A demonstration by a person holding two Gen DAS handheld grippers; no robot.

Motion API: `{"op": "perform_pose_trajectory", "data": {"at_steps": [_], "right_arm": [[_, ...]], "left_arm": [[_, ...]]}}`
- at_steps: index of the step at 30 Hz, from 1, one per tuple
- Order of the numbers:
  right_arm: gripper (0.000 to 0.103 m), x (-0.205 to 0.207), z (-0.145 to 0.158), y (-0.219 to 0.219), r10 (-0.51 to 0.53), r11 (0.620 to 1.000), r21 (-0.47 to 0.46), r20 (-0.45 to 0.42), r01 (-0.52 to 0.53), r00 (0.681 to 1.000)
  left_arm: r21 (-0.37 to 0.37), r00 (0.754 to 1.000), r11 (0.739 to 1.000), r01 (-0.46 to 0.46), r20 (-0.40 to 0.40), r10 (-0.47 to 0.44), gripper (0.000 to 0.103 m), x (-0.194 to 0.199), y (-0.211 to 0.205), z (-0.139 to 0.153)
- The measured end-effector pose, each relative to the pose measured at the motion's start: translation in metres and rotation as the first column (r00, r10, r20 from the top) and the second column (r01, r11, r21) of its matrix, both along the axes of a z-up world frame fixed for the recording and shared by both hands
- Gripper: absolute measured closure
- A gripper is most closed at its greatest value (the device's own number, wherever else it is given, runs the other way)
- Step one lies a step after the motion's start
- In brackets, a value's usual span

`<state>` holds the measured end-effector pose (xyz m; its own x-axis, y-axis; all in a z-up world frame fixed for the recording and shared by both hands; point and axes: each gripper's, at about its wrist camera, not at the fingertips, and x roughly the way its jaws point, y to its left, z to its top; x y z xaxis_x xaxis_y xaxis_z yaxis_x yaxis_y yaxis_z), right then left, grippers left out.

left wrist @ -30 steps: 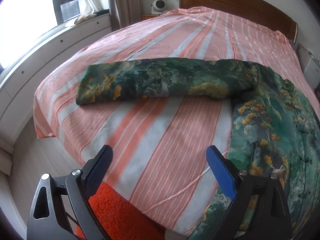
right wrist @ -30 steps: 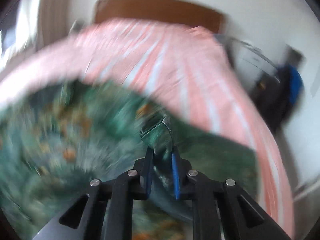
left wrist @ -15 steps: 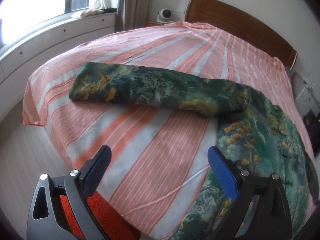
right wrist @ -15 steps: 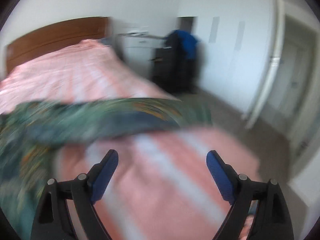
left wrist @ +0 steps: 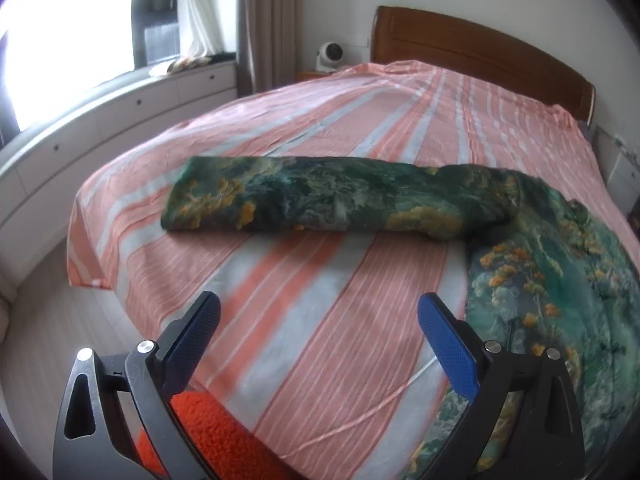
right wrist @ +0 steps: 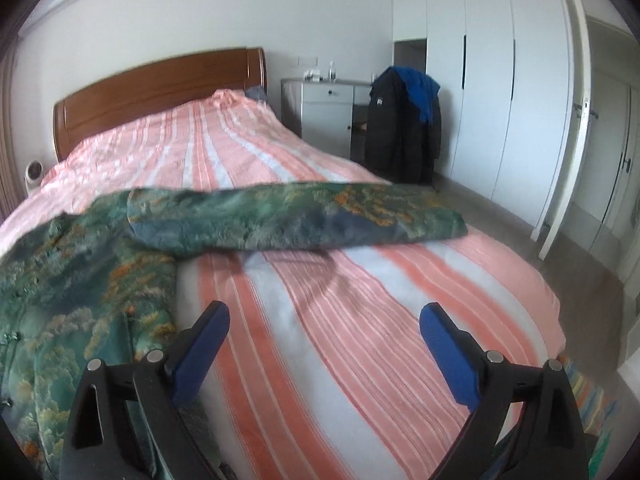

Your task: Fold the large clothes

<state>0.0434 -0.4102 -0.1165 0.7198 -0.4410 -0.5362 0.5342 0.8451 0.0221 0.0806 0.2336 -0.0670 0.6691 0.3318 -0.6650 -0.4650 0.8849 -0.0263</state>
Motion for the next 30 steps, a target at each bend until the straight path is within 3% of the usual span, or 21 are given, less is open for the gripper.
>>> {"op": "perform_pose_trajectory", "data": {"at_steps": [3, 7, 10, 12, 17, 20, 25, 30], "right_arm": [[0.000, -0.008, 0.008, 0.012, -0.023, 0.997, -0.076, 0.034, 0.026, 0.999], [0.000, -0.001, 0.008, 0.032, -0.083, 0.973, -0.220, -0.033, 0.074, 0.996], [0.000, 0.007, 0.006, 0.041, -0.097, 0.957, -0.282, -0.074, 0.072, 0.993], [0.000, 0.005, 0.008, 0.042, -0.063, 0.960, -0.275, -0.045, 0.048, 0.997], [0.000, -0.011, 0.016, 0.031, 0.007, 0.984, -0.181, 0.051, 0.002, 0.999], [0.000, -0.013, 0.016, 0.027, 0.043, 0.990, -0.137, 0.061, -0.034, 0.997], [0.000, -0.014, 0.015, 0.038, 0.094, 0.983, -0.161, 0.038, -0.087, 0.995], [0.000, -0.020, 0.018, 0.042, 0.061, 0.980, -0.193, 0.085, -0.044, 0.994]], "left_arm": [[0.050, 1.000, 0.999, 0.006, -0.003, -0.006, 0.004, -0.002, -0.004, -0.003], [0.071, 0.999, 0.997, -0.025, -0.029, 0.027, 0.004, -0.006, 0.003, -0.009], [0.201, 0.993, 0.973, -0.117, -0.007, 0.121, 0.000, -0.015, 0.004, -0.008], [0.237, 0.989, 0.961, -0.145, 0.010, 0.147, 0.000, -0.020, 0.004, -0.008], [0.099, 0.994, 0.989, -0.111, 0.030, 0.108, 0.000, -0.025, 0.021, -0.011], [0.062, 0.992, 0.991, -0.121, 0.045, 0.118, 0.000, -0.028, 0.028, -0.013], [0.057, 0.988, 0.988, -0.143, 0.063, 0.139, 0.000, -0.031, 0.028, -0.013], [0.063, 0.990, 0.990, -0.124, 0.069, 0.120, 0.000, -0.031, 0.021, -0.012]]}}
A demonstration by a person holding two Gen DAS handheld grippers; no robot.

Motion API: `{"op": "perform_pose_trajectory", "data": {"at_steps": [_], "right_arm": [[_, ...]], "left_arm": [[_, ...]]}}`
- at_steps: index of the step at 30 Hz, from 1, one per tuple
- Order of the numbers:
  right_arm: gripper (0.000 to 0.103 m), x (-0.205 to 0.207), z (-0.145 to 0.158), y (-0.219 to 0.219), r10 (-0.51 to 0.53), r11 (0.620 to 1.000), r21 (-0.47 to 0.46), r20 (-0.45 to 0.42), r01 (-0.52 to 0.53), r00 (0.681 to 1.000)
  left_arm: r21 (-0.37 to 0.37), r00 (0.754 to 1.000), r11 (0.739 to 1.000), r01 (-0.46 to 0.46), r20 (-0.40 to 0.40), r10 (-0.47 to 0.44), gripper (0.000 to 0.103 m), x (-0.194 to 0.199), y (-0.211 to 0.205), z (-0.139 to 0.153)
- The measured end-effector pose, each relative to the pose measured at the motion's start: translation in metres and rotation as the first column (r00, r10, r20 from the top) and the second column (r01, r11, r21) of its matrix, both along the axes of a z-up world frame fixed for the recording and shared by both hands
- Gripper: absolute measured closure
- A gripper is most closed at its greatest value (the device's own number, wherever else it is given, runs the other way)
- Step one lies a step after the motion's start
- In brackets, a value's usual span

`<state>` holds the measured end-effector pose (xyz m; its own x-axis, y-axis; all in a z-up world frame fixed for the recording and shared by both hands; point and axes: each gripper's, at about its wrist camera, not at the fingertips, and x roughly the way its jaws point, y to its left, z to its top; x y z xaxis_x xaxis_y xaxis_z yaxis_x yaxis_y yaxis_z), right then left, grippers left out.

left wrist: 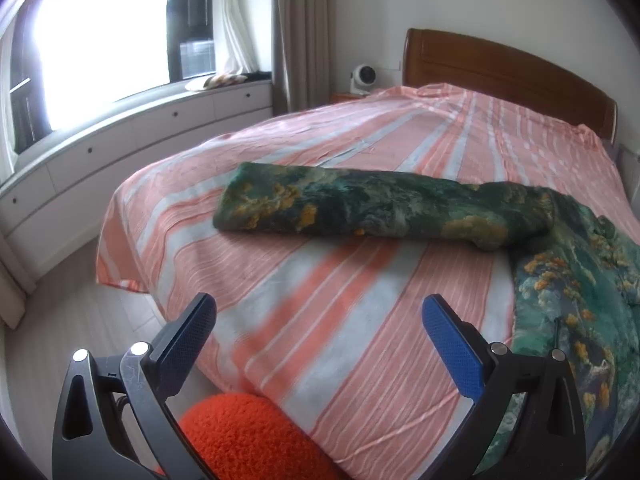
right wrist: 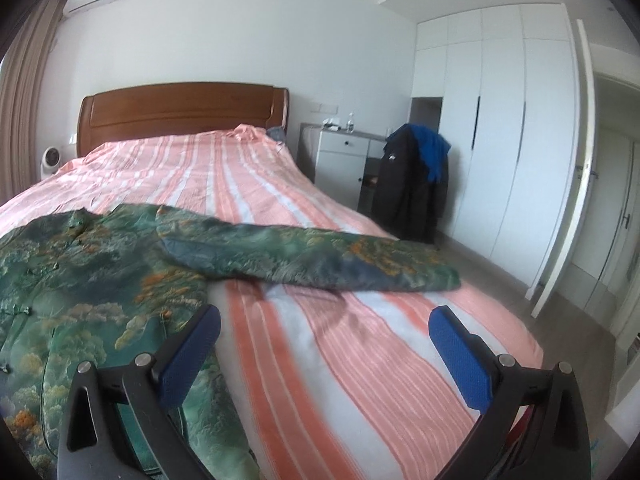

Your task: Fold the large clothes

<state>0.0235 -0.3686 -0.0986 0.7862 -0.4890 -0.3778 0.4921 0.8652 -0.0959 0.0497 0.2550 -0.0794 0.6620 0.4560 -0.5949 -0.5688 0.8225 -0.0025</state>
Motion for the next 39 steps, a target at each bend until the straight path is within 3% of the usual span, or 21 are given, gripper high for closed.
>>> {"op": "perform_pose_trajectory", "data": {"at_steps": [10, 16, 21, 24, 27, 33, 35, 37, 39], "right_arm": [[0.000, -0.002, -0.001, -0.009, 0.033, 0.998, 0.051, 0.024, -0.034, 0.999], [0.000, -0.011, -0.003, -0.027, 0.053, 0.984, 0.164, 0.082, -0.066, 0.995], [0.000, -0.002, -0.011, -0.047, 0.074, 0.952, 0.292, 0.065, -0.090, 0.995], [0.000, 0.006, -0.015, -0.067, 0.117, 0.899, 0.414, 0.092, -0.145, 0.989], [0.000, 0.017, -0.025, -0.101, 0.095, 0.833, 0.538, 0.094, -0.131, 0.991], [0.001, 0.053, -0.055, -0.198, -0.071, 0.677, 0.736, 0.050, 0.011, 0.996], [0.002, 0.064, -0.068, -0.233, -0.132, 0.597, 0.802, 0.054, 0.036, 0.990], [0.012, 0.072, -0.081, -0.261, -0.199, 0.516, 0.854, 0.055, 0.057, 0.978], [0.025, 0.079, -0.087, -0.278, -0.256, 0.481, 0.873, 0.055, 0.078, 0.965]], "left_arm": [[-0.035, 0.998, 0.997, -0.069, -0.018, 0.068, 0.000, -0.001, 0.011, -0.006], [-0.029, 0.997, 0.997, -0.073, -0.026, 0.072, 0.000, 0.000, 0.011, -0.008], [-0.012, 0.998, 0.998, -0.054, -0.033, 0.053, 0.000, 0.004, 0.007, -0.008], [-0.023, 0.998, 0.998, -0.055, -0.032, 0.054, 0.000, 0.002, 0.010, -0.009], [-0.045, 0.998, 0.997, -0.065, -0.024, 0.064, 0.000, -0.001, 0.014, -0.009], [-0.047, 0.997, 0.997, -0.067, -0.035, 0.065, 0.000, 0.000, 0.013, -0.012], [-0.035, 0.997, 0.997, -0.063, -0.039, 0.062, 0.000, 0.001, 0.010, -0.011], [-0.026, 0.997, 0.998, -0.062, -0.049, 0.061, 0.000, 0.003, 0.007, -0.012], [-0.019, 0.996, 0.998, -0.062, -0.063, 0.061, 0.000, 0.005, 0.006, -0.013]]}}
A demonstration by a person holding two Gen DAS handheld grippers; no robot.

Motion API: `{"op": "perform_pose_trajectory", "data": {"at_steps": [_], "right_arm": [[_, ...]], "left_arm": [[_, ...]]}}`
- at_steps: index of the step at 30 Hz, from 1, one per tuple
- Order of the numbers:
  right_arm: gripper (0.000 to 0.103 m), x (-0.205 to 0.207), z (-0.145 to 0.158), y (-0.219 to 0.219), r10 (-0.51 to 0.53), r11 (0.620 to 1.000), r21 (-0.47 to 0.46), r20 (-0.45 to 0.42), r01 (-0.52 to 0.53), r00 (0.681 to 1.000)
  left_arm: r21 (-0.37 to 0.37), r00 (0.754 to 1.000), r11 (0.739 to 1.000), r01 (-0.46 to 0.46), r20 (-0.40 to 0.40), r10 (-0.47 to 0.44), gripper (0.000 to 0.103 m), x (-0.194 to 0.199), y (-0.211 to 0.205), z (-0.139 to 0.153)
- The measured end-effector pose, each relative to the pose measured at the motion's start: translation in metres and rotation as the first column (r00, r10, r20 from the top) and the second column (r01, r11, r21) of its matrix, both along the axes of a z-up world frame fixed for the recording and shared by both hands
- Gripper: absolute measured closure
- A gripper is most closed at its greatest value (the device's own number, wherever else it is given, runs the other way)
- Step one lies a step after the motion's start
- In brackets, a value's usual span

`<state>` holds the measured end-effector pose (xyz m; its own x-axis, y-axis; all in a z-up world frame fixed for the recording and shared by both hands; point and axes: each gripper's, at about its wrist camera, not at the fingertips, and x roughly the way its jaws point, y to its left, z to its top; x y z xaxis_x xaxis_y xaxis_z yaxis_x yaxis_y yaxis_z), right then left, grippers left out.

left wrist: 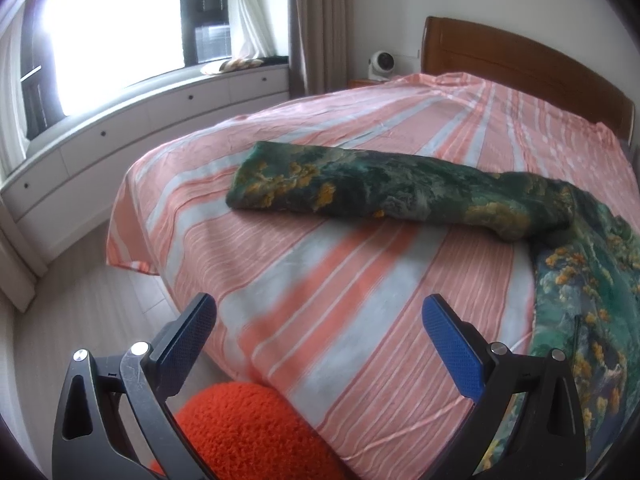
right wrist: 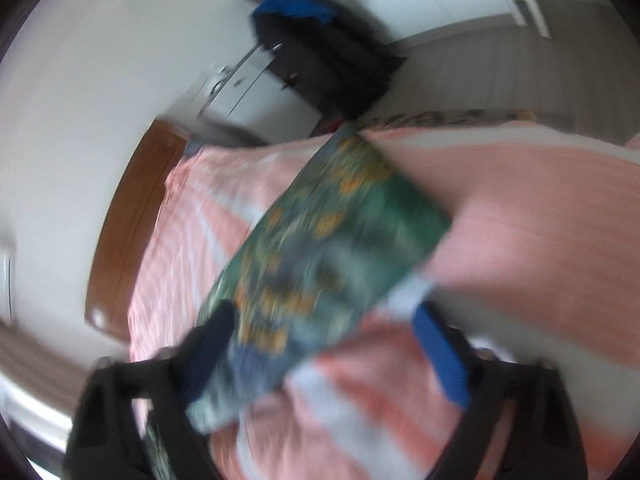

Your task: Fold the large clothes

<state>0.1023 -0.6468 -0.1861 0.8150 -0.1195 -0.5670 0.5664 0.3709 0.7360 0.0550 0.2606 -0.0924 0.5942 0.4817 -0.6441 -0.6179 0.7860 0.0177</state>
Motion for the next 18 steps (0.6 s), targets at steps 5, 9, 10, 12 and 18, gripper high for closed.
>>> {"op": "perform_pose_trajectory", "data": {"at_steps": [5, 9, 10, 12, 18], "right_arm": [[0.095, 0.031, 0.008, -0.014, 0.050, 0.997, -0.049, -0.130, -0.057, 0.990], [0.096, 0.034, 0.013, -0.013, 0.038, 0.980, -0.183, -0.243, -0.084, 0.969], [0.096, 0.034, 0.008, -0.014, 0.041, 0.980, -0.179, -0.250, -0.087, 0.967], [0.096, 0.034, 0.016, -0.006, 0.028, 0.971, -0.224, -0.234, -0.083, 0.972], [0.095, 0.057, 0.109, 0.045, 0.122, 0.891, -0.425, -0.122, -0.163, 0.985]], "left_arm": [[0.000, 1.000, 1.000, 0.010, -0.020, -0.010, 0.000, 0.002, -0.002, -0.001], [-0.005, 1.000, 1.000, 0.006, -0.015, -0.006, 0.000, 0.001, -0.002, 0.000], [-0.007, 1.000, 1.000, 0.007, -0.016, -0.007, 0.000, 0.001, -0.001, 0.000], [-0.008, 1.000, 1.000, 0.013, -0.018, -0.013, 0.000, 0.003, -0.001, -0.001], [-0.002, 0.999, 0.999, 0.041, -0.018, -0.041, 0.000, 0.006, -0.006, -0.003]]}}
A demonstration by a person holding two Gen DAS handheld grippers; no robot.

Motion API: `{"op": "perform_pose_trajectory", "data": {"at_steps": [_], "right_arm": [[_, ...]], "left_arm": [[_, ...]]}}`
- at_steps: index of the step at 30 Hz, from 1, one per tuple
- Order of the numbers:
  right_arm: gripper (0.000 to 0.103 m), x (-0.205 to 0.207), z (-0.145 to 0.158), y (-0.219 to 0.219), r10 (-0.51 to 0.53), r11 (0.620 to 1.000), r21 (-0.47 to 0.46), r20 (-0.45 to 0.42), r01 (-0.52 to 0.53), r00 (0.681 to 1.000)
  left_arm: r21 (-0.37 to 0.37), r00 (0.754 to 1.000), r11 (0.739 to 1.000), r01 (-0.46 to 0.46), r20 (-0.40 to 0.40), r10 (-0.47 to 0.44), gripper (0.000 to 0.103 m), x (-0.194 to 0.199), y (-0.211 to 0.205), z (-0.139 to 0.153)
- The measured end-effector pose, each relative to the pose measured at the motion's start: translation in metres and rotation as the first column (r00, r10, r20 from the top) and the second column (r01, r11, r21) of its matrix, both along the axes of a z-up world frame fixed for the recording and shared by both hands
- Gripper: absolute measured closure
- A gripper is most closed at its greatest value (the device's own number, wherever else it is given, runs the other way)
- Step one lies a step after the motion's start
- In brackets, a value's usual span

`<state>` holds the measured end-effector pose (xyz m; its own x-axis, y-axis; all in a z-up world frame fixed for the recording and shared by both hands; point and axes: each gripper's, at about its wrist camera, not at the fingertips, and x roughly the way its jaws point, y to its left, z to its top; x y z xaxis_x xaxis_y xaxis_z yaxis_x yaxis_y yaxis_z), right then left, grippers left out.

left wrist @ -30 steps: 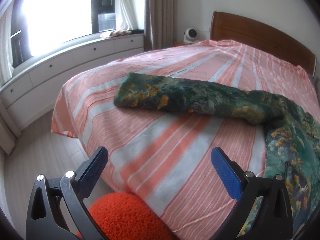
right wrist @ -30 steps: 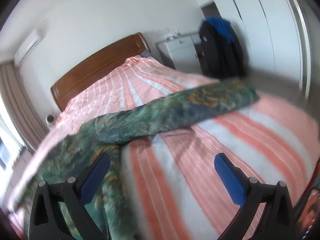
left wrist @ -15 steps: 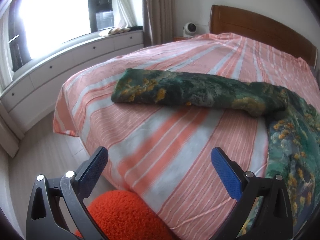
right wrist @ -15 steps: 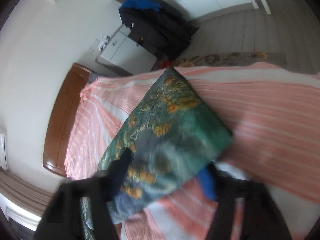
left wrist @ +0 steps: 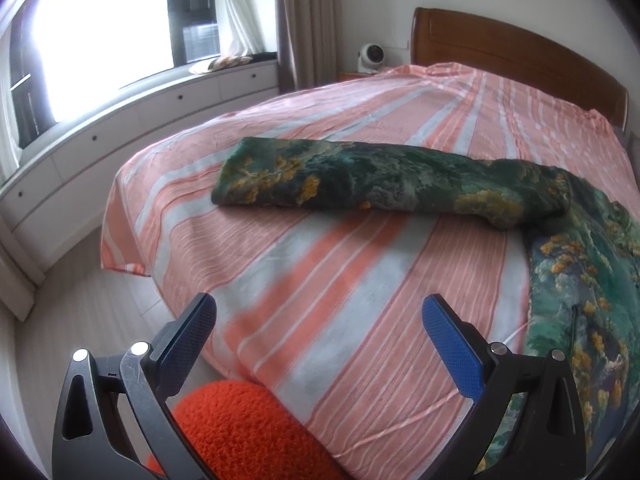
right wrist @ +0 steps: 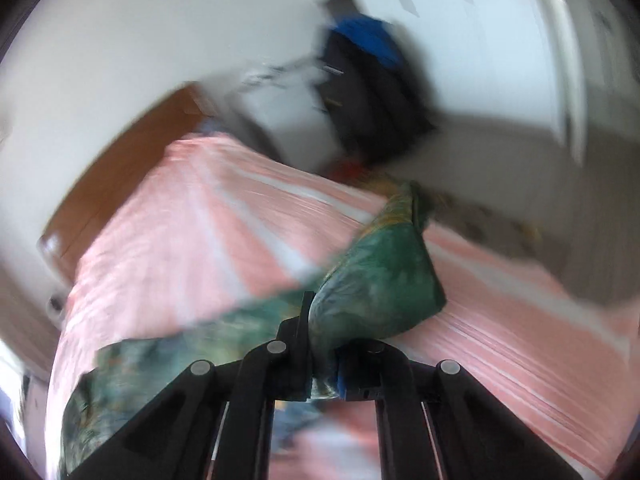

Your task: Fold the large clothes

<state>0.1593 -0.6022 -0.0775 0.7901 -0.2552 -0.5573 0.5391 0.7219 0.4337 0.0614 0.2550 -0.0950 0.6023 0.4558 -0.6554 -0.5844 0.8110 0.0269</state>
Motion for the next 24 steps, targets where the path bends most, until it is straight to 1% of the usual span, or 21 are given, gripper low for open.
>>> {"op": "perform_pose_trajectory", "data": {"at_steps": [1, 3, 4, 5, 6, 7, 9, 11, 12, 13, 15, 16, 17, 18, 19, 20, 22, 23, 24], "right_arm": [[0.095, 0.010, 0.028, 0.022, 0.067, 0.997, -0.049, 0.037, -0.065, 0.997], [0.095, 0.028, 0.072, 0.069, 0.196, 0.976, -0.118, 0.089, -0.185, 0.977], [0.095, 0.040, 0.094, 0.100, 0.272, 0.956, -0.148, 0.115, -0.254, 0.955], [0.095, 0.050, 0.109, 0.127, 0.330, 0.936, -0.170, 0.131, -0.307, 0.935], [0.095, 0.064, 0.127, 0.167, 0.405, 0.906, -0.200, 0.146, -0.374, 0.903], [0.095, 0.074, 0.135, 0.195, 0.451, 0.883, -0.215, 0.152, -0.416, 0.879], [0.095, 0.100, 0.142, 0.265, 0.554, 0.826, -0.224, 0.157, -0.517, 0.818], [0.095, 0.121, 0.131, 0.322, 0.620, 0.779, -0.222, 0.128, -0.587, 0.774], [0.095, 0.135, 0.117, 0.359, 0.658, 0.747, -0.211, 0.096, -0.631, 0.747], [0.094, 0.145, 0.104, 0.382, 0.679, 0.728, -0.197, 0.070, -0.657, 0.731], [0.082, 0.159, 0.068, 0.428, 0.711, 0.693, -0.162, -0.001, -0.702, 0.703], [0.056, 0.169, 0.042, 0.452, 0.735, 0.669, -0.112, -0.050, -0.735, 0.676], [0.030, 0.171, 0.020, 0.467, 0.758, 0.645, -0.051, -0.080, -0.762, 0.647], [0.026, 0.173, 0.000, 0.478, 0.778, 0.626, 0.018, -0.095, -0.780, 0.622], [0.027, 0.170, -0.018, 0.484, 0.791, 0.611, 0.080, -0.089, -0.787, 0.605], [0.027, 0.164, -0.028, 0.485, 0.796, 0.605, 0.109, -0.081, -0.788, 0.600], [0.027, 0.154, -0.031, 0.473, 0.805, 0.593, 0.095, -0.069, -0.799, 0.589], [0.027, 0.152, -0.025, 0.462, 0.806, 0.592, 0.072, -0.063, -0.802, 0.589], [0.027, 0.144, -0.013, 0.446, 0.799, 0.601, 0.030, -0.052, -0.799, 0.599]], "left_arm": [[-0.002, 1.000, 1.000, 0.003, 0.002, -0.003, 0.000, 0.000, 0.000, 0.000], [-0.013, 1.000, 1.000, 0.010, 0.006, -0.010, 0.000, 0.001, 0.001, -0.001], [-0.019, 1.000, 1.000, 0.012, 0.006, -0.011, 0.000, 0.001, 0.002, -0.001], [-0.027, 1.000, 1.000, 0.012, 0.007, -0.012, 0.000, 0.001, 0.003, -0.002], [-0.039, 1.000, 0.999, 0.012, 0.011, -0.011, 0.000, 0.000, 0.006, -0.002], [-0.049, 1.000, 0.999, 0.011, 0.014, -0.010, 0.000, -0.001, 0.007, -0.003], [-0.071, 1.000, 0.997, 0.009, 0.021, -0.008, 0.000, -0.003, 0.011, -0.003], [-0.086, 0.999, 0.996, 0.009, 0.031, -0.006, 0.000, -0.006, 0.014, -0.003], [-0.093, 0.999, 0.996, 0.008, 0.038, -0.005, 0.000, -0.007, 0.016, -0.002], [-0.101, 0.999, 0.995, 0.007, 0.044, -0.003, 0.000, -0.009, 0.017, -0.002], [-0.115, 0.999, 0.993, 0.001, 0.051, 0.005, 0.000, -0.011, 0.020, -0.002], [-0.121, 0.999, 0.993, -0.002, 0.052, 0.008, 0.000, -0.011, 0.021, -0.003], [-0.127, 0.999, 0.992, -0.003, 0.053, 0.010, 0.000, -0.012, 0.022, -0.003], [-0.133, 0.998, 0.991, -0.002, 0.055, 0.010, 0.000, -0.012, 0.022, -0.003], [-0.136, 0.998, 0.991, -0.001, 0.057, 0.009, 0.000, -0.012, 0.023, -0.003], [-0.138, 0.998, 0.990, 0.001, 0.059, 0.008, 0.000, -0.012, 0.023, -0.003], [-0.141, 0.998, 0.990, 0.003, 0.060, 0.006, 0.000, -0.011, 0.023, -0.004], [-0.142, 0.998, 0.990, 0.003, 0.059, 0.006, 0.000, -0.010, 0.024, -0.005], [-0.142, 0.998, 0.990, 0.002, 0.056, 0.006, 0.000, -0.009, 0.024, -0.005]]}}
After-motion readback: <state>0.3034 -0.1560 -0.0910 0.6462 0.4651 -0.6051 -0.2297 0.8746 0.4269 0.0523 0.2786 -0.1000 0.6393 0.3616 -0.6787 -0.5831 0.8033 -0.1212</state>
